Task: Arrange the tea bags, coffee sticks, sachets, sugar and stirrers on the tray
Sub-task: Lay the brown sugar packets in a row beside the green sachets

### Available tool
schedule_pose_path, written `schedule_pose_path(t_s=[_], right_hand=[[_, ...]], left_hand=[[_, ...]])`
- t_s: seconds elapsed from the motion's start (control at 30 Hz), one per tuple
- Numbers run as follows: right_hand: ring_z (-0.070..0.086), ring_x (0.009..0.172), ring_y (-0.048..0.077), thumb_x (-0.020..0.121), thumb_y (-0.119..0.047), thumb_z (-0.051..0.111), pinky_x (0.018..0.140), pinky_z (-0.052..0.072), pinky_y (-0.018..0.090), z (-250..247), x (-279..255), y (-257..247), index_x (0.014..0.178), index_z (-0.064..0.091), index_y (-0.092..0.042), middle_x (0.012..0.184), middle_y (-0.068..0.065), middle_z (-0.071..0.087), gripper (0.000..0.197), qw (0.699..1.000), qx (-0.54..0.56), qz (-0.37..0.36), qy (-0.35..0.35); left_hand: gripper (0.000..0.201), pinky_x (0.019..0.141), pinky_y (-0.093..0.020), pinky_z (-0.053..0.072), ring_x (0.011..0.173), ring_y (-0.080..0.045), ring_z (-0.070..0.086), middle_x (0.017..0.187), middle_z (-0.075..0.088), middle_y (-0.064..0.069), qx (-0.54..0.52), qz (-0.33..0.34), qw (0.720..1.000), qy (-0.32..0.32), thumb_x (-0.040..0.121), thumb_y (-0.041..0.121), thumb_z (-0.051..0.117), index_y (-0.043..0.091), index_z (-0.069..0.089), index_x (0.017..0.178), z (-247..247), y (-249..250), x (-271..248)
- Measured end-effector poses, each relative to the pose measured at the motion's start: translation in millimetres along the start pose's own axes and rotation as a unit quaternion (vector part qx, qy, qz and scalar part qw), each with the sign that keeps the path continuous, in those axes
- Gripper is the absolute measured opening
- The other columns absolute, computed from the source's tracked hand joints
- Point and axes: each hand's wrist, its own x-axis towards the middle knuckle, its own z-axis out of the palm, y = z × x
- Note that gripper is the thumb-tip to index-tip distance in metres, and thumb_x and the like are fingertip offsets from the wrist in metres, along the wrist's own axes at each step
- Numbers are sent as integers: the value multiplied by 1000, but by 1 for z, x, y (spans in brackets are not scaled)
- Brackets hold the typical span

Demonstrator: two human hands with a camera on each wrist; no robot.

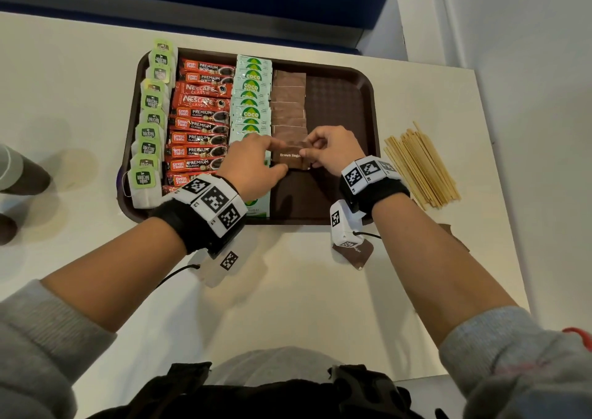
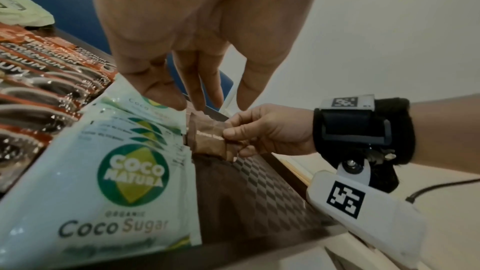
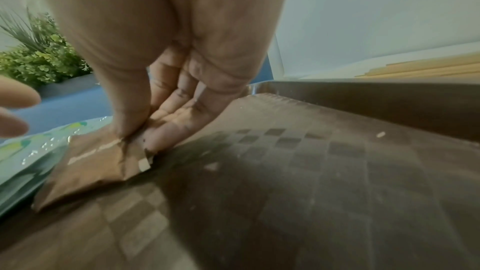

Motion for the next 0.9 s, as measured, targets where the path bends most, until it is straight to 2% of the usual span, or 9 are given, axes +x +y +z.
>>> schedule_pose_path(t_s=[0.13,0.27,0.37,0.53,0.67,0.77,0.9], right_hand=[[59,58,11,76,-10,76,63,59,25,5,1,4,85,65,-14,64,-4,55,14,999,2,7,47],[60,60,10,74,-6,77,61,58,23,6,1,4,87,66,-11,64,-4,57,18,998,8,4,59],[64,65,13,75,-4,76,61,58,20,5,1,3,88,65,-11,67,0,61,18,999,6,2,54],[69,73,18,76,-4,75,69,58,25,8,0,2,90,64,-10,69,2,65,19,998,-8,7,56],[69,76,20,75,-5,76,69,59,26,8,2,0,90,64,-10,74,6,65,19,998,-12,12,60],[68,77,20,75,-5,76,74,58,28,9,2,-1,90,65,-10,75,7,66,19,998,-18,13,63],[68,76,21,75,-6,76,70,59,30,9,2,-3,90,65,-10,76,7,65,19,998,-16,17,61]], left_hand=[[44,105,-39,35,125,-30,39,133,51,-7,100,14,994,-46,89,32,59,23,53,132,8,1,-3],[52,102,-44,37,124,-32,34,137,45,-4,211,40,974,-72,90,36,54,20,43,138,16,6,-5],[54,101,-44,37,127,-31,31,142,40,-2,252,41,964,-78,90,36,53,21,41,140,17,9,-5],[58,102,-46,34,129,-32,28,145,38,0,280,33,954,-106,90,41,52,26,36,144,19,9,-3],[59,103,-46,33,131,-31,27,147,36,1,282,30,953,-105,90,42,53,25,35,144,18,9,-4],[59,104,-46,32,132,-31,26,147,35,1,279,27,954,-104,90,42,53,26,35,144,18,8,-3],[59,105,-46,31,132,-31,26,148,34,2,274,27,956,-104,89,42,54,27,36,144,18,6,-4]])
